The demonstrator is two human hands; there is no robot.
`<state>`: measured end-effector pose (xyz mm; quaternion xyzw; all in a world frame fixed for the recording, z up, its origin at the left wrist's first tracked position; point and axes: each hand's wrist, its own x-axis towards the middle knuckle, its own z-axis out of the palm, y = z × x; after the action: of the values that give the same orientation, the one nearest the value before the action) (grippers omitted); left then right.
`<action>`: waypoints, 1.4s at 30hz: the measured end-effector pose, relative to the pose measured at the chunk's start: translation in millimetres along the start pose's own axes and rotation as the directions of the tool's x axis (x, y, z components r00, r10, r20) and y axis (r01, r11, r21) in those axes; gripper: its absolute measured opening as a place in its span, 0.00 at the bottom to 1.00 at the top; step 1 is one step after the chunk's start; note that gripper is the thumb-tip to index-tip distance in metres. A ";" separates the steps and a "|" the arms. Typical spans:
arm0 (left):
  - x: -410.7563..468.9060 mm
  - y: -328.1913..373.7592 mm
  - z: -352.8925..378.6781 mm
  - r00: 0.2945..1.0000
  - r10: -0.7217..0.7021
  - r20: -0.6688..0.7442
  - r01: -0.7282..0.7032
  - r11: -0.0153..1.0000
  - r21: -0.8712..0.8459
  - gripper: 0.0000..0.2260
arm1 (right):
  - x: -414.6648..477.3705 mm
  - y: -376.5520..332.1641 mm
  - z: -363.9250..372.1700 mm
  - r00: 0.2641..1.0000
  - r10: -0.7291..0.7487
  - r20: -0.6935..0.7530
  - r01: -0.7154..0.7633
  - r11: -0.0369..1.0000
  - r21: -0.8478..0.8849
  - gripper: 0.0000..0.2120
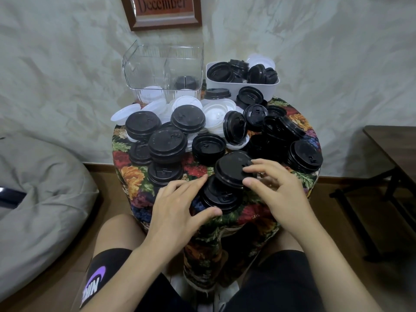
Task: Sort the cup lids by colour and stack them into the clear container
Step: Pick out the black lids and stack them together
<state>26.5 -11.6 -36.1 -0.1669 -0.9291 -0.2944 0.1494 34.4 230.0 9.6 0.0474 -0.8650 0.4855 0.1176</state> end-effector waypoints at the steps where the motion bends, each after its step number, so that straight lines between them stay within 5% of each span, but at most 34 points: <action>1: 0.3 1.0 -0.1 1.000 -0.002 -0.002 0.002 1.000 -0.002 0.40 | -5.6 -0.3 1.7 0.999 0.001 0.037 0.001 0.999 -0.035 0.09; 9: 0.3 0.2 -0.9 1.000 -0.001 0.017 0.001 1.000 -0.005 0.41 | -24.4 -0.8 18.1 0.994 -0.024 0.110 0.047 0.975 -0.215 0.11; 20: -0.5 0.0 -3.0 1.000 -0.005 -0.021 0.004 0.999 -0.047 0.32 | -20.8 -2.5 18.2 0.983 -0.012 0.181 0.060 0.963 -0.261 0.17; 30: 0.8 -0.5 -5.0 0.999 0.033 0.027 -0.033 0.999 0.008 0.34 | -16.9 -2.7 19.5 0.981 -0.013 0.192 0.073 0.949 -0.307 0.18; 35: 2.5 1.3 -7.6 0.995 0.046 0.084 -0.051 0.997 0.054 0.38 | -12.8 -3.3 11.8 0.976 0.030 0.215 0.008 0.985 -0.175 0.15; 38: 4.2 4.8 -7.7 0.995 0.016 0.102 -0.023 0.998 0.063 0.37 | -1.6 1.5 3.5 0.995 0.039 0.092 -0.032 0.996 -0.081 0.10; 42: 8.2 5.3 -9.1 0.990 0.019 0.139 -0.027 0.998 0.057 0.38 | 18.8 10.9 3.3 0.995 0.011 -0.099 -0.045 0.938 -0.343 0.13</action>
<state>22.9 -11.1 -23.3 -0.1933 -0.9434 -0.2529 0.0929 13.5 233.6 3.6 -0.0094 -0.9306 0.3299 0.1581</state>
